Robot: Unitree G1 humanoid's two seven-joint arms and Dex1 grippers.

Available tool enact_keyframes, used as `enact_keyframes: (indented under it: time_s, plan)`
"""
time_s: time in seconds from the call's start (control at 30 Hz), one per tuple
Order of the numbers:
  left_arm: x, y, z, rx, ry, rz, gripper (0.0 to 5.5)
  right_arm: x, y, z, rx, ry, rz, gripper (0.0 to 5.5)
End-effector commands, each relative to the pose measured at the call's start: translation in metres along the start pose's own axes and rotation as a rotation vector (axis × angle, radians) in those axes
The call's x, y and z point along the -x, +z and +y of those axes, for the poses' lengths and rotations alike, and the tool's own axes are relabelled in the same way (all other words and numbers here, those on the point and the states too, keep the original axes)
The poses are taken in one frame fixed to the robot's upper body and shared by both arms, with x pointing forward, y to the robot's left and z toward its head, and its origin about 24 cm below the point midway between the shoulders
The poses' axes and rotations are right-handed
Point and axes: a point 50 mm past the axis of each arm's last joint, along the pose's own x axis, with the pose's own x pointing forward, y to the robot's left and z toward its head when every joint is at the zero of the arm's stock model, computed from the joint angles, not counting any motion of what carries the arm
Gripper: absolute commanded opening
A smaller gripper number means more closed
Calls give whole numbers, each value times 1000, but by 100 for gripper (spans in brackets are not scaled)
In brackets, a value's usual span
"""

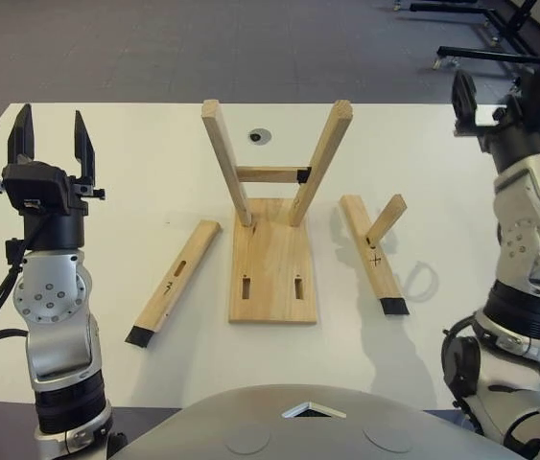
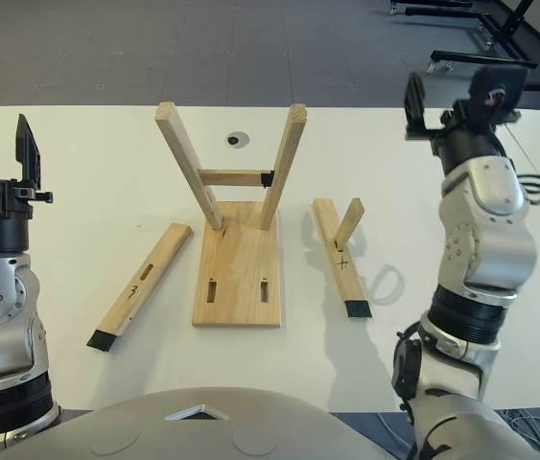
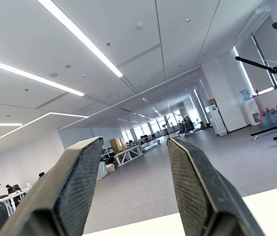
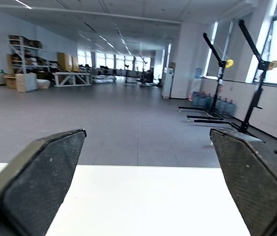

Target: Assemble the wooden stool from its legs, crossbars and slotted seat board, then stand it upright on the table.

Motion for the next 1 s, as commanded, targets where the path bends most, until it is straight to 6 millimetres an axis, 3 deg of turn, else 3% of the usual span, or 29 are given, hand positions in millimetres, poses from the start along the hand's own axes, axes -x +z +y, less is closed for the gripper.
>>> enact_keyframes:
  time_s: [0.03, 0.1, 0.17, 0.3, 0.4, 0.73, 0.87, 1.0]
  plan:
    - [12, 3, 0, 1, 14, 36, 238, 46, -64, -12, 41, 28, 317, 465]
    - [17, 7, 0, -2, 13, 47, 238, 80, -77, -4, 19, 128, 462, 465]
    - [28, 13, 0, -5, 29, 69, 238, 96, -69, 1, 14, 242, 507, 465]
    - [48, 17, -6, 4, 65, 134, 238, 92, -48, 11, 28, 395, 518, 465]
    - [51, 18, -6, -1, 92, 148, 238, 90, -42, 26, 41, 470, 534, 465]
    - [42, 19, -6, 6, -9, 140, 238, 137, -82, 45, 122, 460, 791, 465]
    - [27, 15, -9, 22, -74, 112, 238, 144, -98, 57, 60, 463, 848, 465]
    - [18, 15, -10, 27, -102, 83, 238, 138, -110, 57, 64, 398, 862, 465]
